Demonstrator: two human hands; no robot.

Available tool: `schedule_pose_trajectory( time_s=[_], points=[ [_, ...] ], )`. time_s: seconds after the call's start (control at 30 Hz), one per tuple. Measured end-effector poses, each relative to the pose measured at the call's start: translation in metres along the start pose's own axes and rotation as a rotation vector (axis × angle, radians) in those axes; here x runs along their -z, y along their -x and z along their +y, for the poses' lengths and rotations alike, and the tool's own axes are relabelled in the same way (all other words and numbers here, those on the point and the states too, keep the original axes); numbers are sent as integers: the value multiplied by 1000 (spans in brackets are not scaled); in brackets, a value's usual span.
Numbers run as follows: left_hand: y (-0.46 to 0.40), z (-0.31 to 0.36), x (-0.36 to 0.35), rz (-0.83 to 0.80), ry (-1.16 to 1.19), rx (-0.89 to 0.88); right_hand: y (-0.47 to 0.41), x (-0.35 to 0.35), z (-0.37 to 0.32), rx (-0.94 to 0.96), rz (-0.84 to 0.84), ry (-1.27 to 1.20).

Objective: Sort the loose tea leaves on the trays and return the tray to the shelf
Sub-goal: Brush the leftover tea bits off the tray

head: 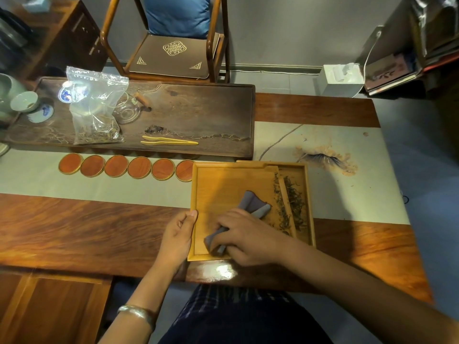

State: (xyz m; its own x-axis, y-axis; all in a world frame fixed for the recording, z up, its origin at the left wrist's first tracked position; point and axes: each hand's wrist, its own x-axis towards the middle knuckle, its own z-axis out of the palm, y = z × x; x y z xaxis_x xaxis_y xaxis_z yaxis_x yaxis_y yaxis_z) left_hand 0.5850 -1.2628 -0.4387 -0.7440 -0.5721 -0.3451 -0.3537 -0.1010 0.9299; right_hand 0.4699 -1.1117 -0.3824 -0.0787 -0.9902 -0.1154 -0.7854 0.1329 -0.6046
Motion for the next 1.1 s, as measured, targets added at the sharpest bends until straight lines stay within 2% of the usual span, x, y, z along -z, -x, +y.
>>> schedule_pose_trajectory(
  time_s=[0.33, 0.4, 0.5, 0.57, 0.83, 1.1],
  points=[
    [-1, -2, 6, -13, -18, 20, 34, 19, 25, -42, -107, 94],
    [-1, -1, 6, -4, -22, 12, 36, 26, 29, -64, -50, 76],
    [-2, 0, 8, 3, -15, 13, 41, 36, 36, -137, 142, 5],
    [-3, 1, 8, 2, -23, 17, 45, 38, 37, -177, 213, 2],
    [0, 0, 8, 16, -19, 42, 53, -4, 11, -154, 35, 21],
    [2, -1, 10, 7, -52, 46, 62, -9, 26, -166, 29, 65]
  ],
)
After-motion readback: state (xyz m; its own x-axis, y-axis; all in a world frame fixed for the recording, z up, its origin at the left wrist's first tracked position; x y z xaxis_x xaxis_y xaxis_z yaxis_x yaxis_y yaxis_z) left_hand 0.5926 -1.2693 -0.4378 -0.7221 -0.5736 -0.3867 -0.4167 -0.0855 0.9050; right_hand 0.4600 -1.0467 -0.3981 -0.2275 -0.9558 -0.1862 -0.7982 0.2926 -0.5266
